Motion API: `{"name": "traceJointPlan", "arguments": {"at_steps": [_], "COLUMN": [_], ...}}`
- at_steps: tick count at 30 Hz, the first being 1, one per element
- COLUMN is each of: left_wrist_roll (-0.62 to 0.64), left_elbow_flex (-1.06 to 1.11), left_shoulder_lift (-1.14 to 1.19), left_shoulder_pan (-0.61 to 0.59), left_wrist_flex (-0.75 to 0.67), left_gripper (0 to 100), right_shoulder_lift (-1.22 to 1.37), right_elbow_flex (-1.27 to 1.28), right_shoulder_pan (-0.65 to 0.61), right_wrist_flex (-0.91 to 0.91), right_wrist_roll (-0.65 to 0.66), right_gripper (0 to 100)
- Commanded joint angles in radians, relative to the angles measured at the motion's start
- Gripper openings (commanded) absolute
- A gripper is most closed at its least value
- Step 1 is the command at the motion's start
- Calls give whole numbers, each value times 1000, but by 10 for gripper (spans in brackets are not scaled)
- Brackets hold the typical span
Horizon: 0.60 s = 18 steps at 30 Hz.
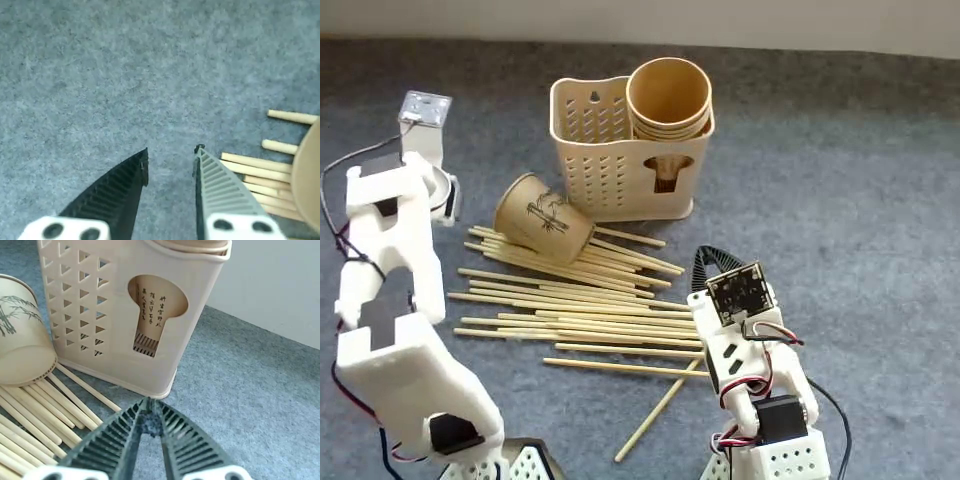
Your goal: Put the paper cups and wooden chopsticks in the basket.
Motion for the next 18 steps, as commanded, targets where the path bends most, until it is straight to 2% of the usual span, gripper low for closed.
{"name": "traceJointPlan", "arguments": {"at_steps": [1, 18], "left_wrist_roll": [-57, -71], "left_elbow_flex": [-54, -53], "left_shoulder_lift": [-15, -77], "left_shoulder_pan": [68, 127], "left_wrist_flex": [75, 339], "left_gripper": [158, 158], "right_shoulder_lift": [-12, -12], "right_elbow_flex": [99, 99], "right_shoulder_pan": [4, 4], "right_wrist_flex": [8, 8], "right_wrist_roll": [12, 12], "right_gripper": [9, 9]}}
